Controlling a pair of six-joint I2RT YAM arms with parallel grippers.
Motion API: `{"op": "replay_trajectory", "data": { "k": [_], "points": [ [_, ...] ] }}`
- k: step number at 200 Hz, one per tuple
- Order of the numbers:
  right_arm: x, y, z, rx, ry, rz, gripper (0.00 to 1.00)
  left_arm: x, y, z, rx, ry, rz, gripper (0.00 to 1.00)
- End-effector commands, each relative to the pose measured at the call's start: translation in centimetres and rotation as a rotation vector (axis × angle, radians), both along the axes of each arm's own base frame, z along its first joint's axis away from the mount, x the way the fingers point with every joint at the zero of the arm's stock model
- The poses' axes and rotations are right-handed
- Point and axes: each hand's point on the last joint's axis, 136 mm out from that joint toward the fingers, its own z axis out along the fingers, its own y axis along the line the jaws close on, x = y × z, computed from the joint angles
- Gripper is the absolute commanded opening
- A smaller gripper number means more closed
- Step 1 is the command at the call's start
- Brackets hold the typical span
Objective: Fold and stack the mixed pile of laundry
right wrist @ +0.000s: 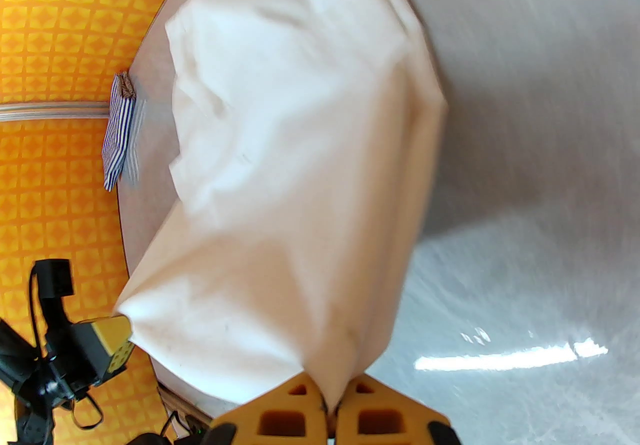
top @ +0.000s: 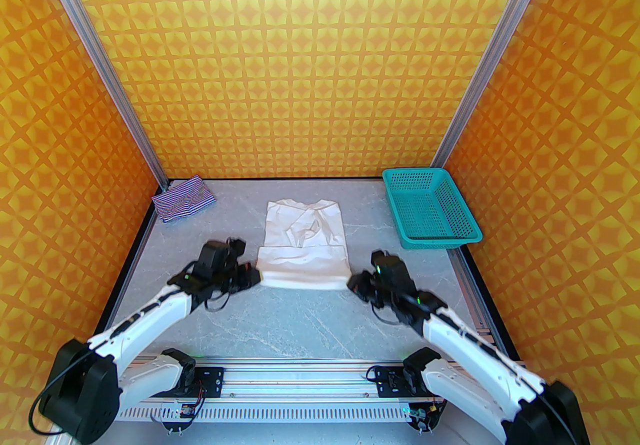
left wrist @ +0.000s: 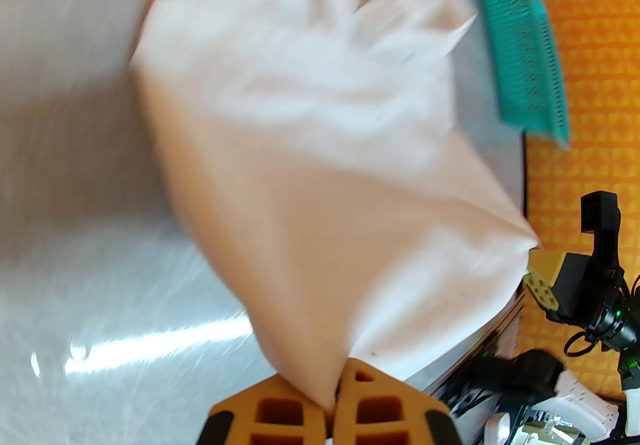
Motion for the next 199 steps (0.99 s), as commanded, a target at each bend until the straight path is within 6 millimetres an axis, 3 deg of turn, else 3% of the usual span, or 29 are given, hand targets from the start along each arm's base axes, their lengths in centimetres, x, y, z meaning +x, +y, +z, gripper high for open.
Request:
{"op": "replay_trajectory", "data": {
  "k": [1, 27, 77, 95, 142, 148, 152, 178, 199],
  "points": [
    [3.2, -0.7, 3.0, -0.132, -0.065, -0.006, 0.0, 4.1, -0.3, 3.5, -0.022, -0.091, 0.024, 0.0],
    [7.9, 0.2, 6.2, -0.151, -0.111, 0.012, 0.0, 8.8, -0.6, 6.0, -0.04, -0.149, 0.035, 0.0],
    [16.6, 1.0, 8.0, -0.09, -0.151, 0.036, 0.0, 17.6, -0.4, 7.2, -0.144, -0.173, 0.08, 0.0],
    [19.4, 1.5, 7.3, -0.051, -0.137, 0.053, 0.0, 20.2, -0.5, 6.7, -0.162, -0.168, 0.087, 0.0],
    [25.8, 1.5, 5.2, 0.026, -0.111, 0.058, 0.0, 25.9, 0.0, 3.1, -0.222, -0.123, 0.131, 0.0],
    [26.5, 1.3, 4.6, 0.03, -0.105, 0.055, 0.0, 26.2, 0.1, 2.1, -0.224, -0.108, 0.138, 0.0],
    [26.9, 1.2, 4.2, 0.033, -0.101, 0.054, 0.0, 27.0, 0.1, 2.9, -0.232, -0.13, 0.139, 0.0],
    [29.4, 0.7, 2.1, 0.056, -0.084, 0.052, 0.02, 29.7, -0.1, 1.5, -0.257, -0.128, 0.133, 0.0],
    [31.3, 0.5, -0.3, 0.064, -0.061, 0.063, 0.08, 31.6, -0.2, -1.1, -0.277, -0.102, 0.145, 0.0]
  ]
}}
